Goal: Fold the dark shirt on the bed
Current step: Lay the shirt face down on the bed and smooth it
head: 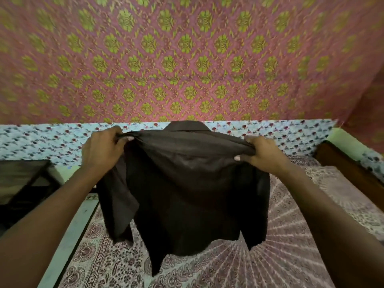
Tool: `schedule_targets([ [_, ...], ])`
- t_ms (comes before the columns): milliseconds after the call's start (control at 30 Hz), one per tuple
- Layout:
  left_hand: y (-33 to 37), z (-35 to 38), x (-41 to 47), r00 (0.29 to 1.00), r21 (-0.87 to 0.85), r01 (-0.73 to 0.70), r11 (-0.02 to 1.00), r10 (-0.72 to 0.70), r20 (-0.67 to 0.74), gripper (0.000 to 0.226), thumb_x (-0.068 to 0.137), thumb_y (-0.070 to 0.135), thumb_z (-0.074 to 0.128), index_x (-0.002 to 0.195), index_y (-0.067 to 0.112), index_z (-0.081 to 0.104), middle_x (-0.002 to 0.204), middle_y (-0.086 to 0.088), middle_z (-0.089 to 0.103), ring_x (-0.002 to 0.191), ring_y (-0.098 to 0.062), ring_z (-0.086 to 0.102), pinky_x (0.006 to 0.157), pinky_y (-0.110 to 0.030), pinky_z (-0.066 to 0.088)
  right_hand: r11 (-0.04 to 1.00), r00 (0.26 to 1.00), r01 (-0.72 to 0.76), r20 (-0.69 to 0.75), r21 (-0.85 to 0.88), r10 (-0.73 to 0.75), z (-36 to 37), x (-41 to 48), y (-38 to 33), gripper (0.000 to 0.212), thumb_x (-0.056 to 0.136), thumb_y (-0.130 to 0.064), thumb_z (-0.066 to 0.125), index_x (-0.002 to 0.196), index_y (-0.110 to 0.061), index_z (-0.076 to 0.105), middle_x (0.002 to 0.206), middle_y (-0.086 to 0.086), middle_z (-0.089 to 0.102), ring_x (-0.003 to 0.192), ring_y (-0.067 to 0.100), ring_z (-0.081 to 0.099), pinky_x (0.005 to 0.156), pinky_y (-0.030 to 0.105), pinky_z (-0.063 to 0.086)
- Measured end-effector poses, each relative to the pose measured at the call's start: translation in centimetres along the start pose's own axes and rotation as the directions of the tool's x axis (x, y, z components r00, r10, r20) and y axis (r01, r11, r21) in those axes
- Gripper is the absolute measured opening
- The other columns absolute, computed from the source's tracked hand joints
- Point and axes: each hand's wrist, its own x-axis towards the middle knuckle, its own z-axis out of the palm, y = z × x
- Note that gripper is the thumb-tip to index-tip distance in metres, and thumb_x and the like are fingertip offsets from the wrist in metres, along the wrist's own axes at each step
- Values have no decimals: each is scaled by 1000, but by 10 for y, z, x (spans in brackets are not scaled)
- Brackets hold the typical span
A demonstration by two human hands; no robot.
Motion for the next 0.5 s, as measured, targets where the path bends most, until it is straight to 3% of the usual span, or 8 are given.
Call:
schedule_targets([
  [67, 2, -3, 2, 999, -79, 6, 997, -3, 36, 36, 94, 42, 73, 78, 15, 55, 62, -4, 54, 63, -28, 54, 55, -37, 41, 996, 998, 17, 64, -86, -12, -11, -9, 4, 19, 90, -34, 80, 86, -23, 65, 74, -1, 62, 81, 28, 65, 68, 39, 52],
  [133, -1, -1, 3, 994, -263, 30, 964, -2, 106, 32, 88, 33, 81, 75, 9, 66, 64, -5, 63, 65, -26, 62, 64, -38, 47, 997, 1000, -24, -16, -74, 23, -22, -19, 8, 23, 91, -29, 80, 77, -18, 66, 65, -1, 57, 73, 29, 62, 60, 34, 42],
  [200, 1, -3, 3, 971, -406, 84, 910, 17, 238, 18, 82, 19, 87, 73, 16, 71, 68, 4, 69, 70, -16, 64, 71, -29, 48, 990, 981, -112, -151, 82, 124, -32, -28, 15, 32, 90, -28, 81, 68, -17, 62, 62, 6, 56, 65, 25, 58, 59, 34, 39],
  [300, 4, -1, 0, 933, -444, 58, 894, 110, 343, 19, 79, 7, 87, 74, 18, 73, 75, -2, 71, 75, -15, 65, 75, -23, 50, 960, 938, -195, -249, 202, 243, -40, -39, 22, 31, 90, -25, 82, 71, -5, 67, 70, 19, 65, 67, 27, 61, 63, 40, 46],
  [400, 4, 7, -4, 951, -420, 44, 907, 91, 296, 19, 81, 4, 85, 75, 13, 69, 74, -1, 68, 73, -5, 61, 61, -4, 37, 969, 927, -223, -283, 106, 245, -46, -47, 24, 39, 87, -29, 84, 61, -14, 59, 59, 6, 57, 59, 17, 55, 54, 32, 39],
  [500, 5, 13, -16, 962, -448, 61, 892, 66, 263, 25, 86, 11, 83, 70, 26, 69, 68, 11, 68, 72, -4, 62, 63, -11, 40, 971, 935, -240, -270, -1, 231, -51, -57, 33, 32, 81, -30, 88, 68, -11, 66, 64, 8, 63, 66, 26, 61, 56, 29, 39],
])
